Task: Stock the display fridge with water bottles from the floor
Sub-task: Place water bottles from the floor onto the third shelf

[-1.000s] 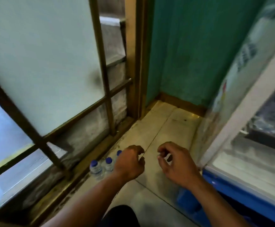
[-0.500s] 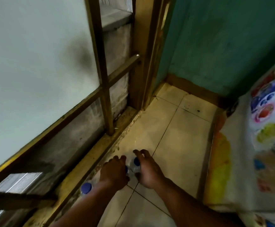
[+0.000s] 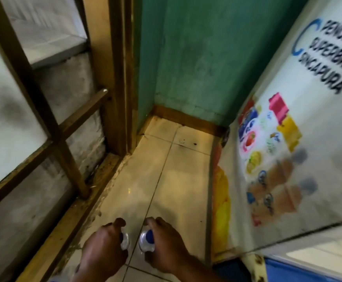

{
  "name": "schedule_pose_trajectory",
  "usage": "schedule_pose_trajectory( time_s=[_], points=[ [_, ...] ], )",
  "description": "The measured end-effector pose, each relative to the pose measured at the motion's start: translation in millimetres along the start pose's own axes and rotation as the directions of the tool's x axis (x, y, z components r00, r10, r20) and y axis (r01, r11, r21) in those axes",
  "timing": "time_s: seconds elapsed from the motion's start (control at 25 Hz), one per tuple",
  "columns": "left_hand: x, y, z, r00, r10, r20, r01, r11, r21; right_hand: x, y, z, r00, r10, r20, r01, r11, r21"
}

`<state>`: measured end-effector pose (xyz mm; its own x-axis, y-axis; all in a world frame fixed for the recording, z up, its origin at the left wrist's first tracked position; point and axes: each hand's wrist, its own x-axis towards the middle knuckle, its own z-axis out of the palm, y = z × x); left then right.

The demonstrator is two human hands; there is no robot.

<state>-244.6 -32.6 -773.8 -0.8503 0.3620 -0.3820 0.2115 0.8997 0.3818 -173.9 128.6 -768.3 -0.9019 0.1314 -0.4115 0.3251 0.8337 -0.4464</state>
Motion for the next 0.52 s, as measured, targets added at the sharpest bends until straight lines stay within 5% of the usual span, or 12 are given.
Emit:
schedule_pose_trajectory(
  time_s=[0.12, 0.32, 0.44, 0.52],
  points=[
    [-37, 42, -39, 0.997, 0.073, -0.008, -0.073, 0.991, -0.115, -58, 10, -48, 0.996, 0.014, -0.09, -0.005, 0.995, 0.102],
    [-120, 120, -83, 0.929, 0.306, -0.206, -0.358, 0.883, -0.304, -197, 30, -157, 0.895, -0.07, -0.441, 0.238, 0.911, 0.338],
    [-179, 188, -102, 0.849, 0.402, -0.343, -0.505, 0.807, -0.305, -280, 55, -215, 0.809, -0.081, -0.582, 0.46, 0.703, 0.542],
    [-213, 234, -106, 0.808, 0.444, -0.387, -0.569, 0.76, -0.315, -331, 82, -245, 0.749, 0.006, -0.662, 0.589, 0.45, 0.671]
  ],
)
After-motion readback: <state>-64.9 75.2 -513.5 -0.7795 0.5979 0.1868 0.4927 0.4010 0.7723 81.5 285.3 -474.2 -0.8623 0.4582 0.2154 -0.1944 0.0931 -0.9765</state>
